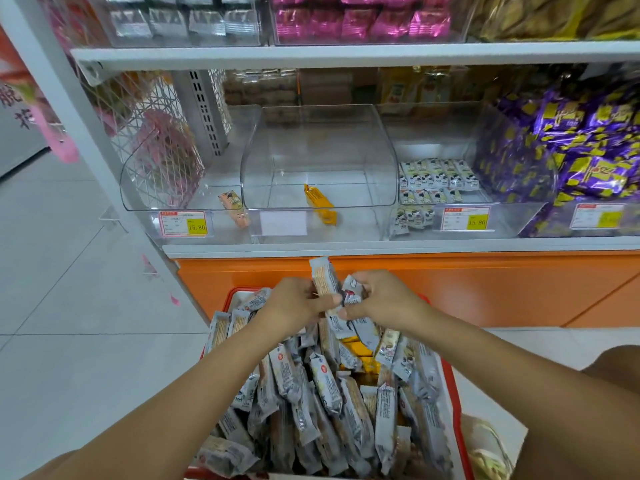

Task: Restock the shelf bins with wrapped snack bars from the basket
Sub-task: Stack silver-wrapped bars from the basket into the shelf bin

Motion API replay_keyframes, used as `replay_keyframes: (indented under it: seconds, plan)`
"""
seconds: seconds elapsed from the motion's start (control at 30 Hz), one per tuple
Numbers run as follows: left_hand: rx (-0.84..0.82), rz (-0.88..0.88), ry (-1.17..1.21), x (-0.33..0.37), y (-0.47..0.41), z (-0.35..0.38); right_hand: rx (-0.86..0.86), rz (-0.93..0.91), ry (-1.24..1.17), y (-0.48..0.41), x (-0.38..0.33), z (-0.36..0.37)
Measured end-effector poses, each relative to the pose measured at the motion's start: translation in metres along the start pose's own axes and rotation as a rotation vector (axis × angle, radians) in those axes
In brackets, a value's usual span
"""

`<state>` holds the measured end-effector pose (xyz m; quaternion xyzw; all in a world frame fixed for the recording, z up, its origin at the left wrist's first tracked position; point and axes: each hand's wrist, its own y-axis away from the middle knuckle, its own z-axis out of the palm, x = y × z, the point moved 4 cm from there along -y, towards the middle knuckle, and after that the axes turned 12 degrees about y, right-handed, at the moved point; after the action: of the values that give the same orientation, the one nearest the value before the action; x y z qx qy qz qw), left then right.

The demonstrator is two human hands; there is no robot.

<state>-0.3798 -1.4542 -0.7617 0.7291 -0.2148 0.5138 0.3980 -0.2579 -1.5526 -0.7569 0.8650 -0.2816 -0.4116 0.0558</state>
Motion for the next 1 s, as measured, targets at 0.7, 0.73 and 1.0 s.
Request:
replay_keyframes:
  seconds: [0.7, 0.73, 1.0]
  plan:
    - [-0.413, -0.302, 0.862, 0.025, 0.014, 0.025, -0.148, -0.090, -0.027, 0.005, -0.014, -0.088]
    - [-0.419, -0.322, 0.883, 0.023, 0.012, 0.029, -0.130, -0.085, -0.017, 0.004, -0.012, -0.087]
    - [-0.489, -0.301, 0.903, 0.031, 0.001, 0.055, 0.043, -0.090, 0.318, -0.002, -0.006, -0.090]
